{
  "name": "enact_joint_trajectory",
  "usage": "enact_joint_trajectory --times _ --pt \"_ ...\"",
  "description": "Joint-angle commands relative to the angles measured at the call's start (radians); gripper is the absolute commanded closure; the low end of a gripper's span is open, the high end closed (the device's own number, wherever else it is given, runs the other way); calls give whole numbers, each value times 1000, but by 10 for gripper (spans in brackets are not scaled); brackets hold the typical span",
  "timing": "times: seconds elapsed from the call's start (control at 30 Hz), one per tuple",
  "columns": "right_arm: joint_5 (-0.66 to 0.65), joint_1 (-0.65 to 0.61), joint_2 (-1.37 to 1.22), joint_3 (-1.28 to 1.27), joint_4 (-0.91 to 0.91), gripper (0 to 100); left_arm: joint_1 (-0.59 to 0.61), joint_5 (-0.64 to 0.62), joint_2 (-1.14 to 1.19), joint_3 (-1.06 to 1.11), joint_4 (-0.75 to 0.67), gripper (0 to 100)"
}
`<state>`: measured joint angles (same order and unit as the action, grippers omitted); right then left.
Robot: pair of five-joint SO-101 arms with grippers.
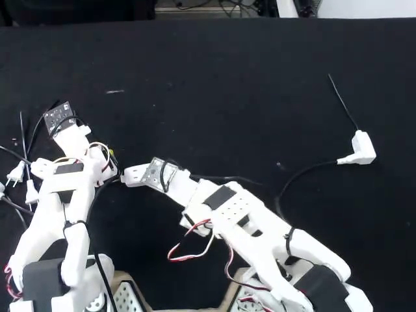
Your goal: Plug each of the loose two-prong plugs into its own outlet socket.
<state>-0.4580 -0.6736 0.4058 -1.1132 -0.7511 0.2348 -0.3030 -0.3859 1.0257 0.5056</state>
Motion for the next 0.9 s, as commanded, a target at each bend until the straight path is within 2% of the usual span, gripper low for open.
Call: enact_joint_trajectory --times 0.0,0.17,0.3,0.5,0.73,0.87 --pt "-48 -15 -4 39 14 733 -2 -5 -37 -10 -14 848" --pt "-109 -17 -4 42 55 895 5 -3 -38 -12 -12 848" --pt "-101 -12 -4 42 123 989 91 -8 -38 -35 -9 848" --pt "-38 -43 4 73 126 984 200 -9 -38 -47 -11 848" --pt "-23 -190 1 79 126 979 254 -91 -37 -47 -12 848" --pt "5 -270 1 65 86 874 254 -92 -35 -47 -12 848"
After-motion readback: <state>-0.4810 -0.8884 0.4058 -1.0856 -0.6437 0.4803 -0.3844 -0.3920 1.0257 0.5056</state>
